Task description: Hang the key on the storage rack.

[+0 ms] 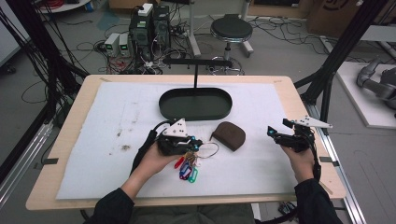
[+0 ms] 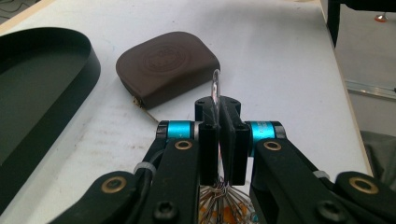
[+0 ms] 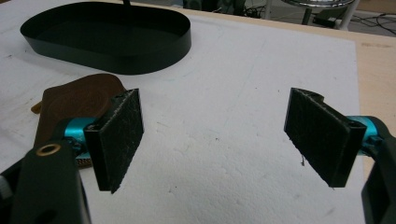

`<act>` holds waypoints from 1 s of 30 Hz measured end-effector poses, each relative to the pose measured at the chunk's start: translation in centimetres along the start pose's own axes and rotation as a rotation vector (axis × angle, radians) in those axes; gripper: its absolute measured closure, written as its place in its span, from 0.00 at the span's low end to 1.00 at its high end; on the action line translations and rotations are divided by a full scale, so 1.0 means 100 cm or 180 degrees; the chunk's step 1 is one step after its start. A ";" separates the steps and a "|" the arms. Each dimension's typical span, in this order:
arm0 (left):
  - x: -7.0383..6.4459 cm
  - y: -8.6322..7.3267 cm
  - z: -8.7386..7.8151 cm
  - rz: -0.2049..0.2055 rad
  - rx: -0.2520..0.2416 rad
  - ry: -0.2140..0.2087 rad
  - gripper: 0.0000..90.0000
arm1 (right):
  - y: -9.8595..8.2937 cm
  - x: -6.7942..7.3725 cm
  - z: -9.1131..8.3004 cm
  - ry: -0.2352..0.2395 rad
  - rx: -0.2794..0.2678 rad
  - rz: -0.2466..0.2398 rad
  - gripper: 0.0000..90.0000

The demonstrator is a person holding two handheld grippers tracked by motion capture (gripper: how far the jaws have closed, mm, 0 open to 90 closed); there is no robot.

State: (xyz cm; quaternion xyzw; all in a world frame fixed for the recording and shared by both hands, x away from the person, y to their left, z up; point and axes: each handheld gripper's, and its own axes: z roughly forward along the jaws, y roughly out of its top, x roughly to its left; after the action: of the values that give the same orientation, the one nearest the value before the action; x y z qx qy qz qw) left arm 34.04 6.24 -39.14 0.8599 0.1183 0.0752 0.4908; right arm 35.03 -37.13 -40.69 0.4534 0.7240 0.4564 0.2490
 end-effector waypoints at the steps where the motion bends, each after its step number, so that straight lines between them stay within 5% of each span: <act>1: 0.001 -0.001 -0.001 0.0000 0.0013 -0.0012 0.95 | 0.000 0.000 0.000 0.0012 0.0008 0.0008 0.22; 14: 0.003 -0.006 0.008 -0.0048 0.0312 -0.0093 0.94 | 0.000 -0.001 0.001 0.0023 0.0017 0.0036 0.22; 30: 0.009 0.004 -0.016 -0.0033 -0.0034 0.0054 0.96 | 0.000 -0.003 0.000 0.0001 -0.0010 0.0063 0.22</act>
State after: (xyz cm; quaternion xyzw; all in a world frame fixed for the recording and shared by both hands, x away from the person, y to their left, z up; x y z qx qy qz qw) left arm 34.57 7.66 -38.01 0.8560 0.1265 0.0805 0.4948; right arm 35.18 -37.37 -40.75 0.4601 0.7187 0.4601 0.2451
